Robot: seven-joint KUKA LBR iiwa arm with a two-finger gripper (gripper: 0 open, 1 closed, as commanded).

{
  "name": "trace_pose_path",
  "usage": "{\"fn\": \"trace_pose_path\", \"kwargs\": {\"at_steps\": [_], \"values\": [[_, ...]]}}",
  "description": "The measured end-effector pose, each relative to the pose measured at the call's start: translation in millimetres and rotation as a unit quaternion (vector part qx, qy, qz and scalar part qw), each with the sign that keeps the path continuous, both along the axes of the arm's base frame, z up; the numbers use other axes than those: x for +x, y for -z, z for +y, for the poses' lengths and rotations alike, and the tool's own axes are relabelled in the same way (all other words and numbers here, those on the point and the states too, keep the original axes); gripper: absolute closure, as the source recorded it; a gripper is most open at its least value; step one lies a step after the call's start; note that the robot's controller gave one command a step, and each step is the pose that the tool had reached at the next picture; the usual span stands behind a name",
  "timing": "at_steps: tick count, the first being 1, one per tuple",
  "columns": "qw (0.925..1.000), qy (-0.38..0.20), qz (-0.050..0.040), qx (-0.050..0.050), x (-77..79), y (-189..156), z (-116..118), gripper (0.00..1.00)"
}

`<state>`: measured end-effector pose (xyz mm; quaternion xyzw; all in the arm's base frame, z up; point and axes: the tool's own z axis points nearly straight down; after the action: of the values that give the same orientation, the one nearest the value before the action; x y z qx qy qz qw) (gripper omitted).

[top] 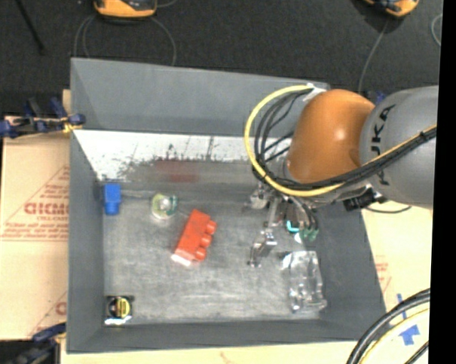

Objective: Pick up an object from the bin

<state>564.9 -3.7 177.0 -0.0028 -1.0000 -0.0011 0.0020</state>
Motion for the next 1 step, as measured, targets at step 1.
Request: {"fn": "trace_pose_path", "kwargs": {"at_steps": [1], "values": [[0.9983, -0.058, -0.0014, -0.001, 36.8, 96.7, 52.4, 0.00]]}}
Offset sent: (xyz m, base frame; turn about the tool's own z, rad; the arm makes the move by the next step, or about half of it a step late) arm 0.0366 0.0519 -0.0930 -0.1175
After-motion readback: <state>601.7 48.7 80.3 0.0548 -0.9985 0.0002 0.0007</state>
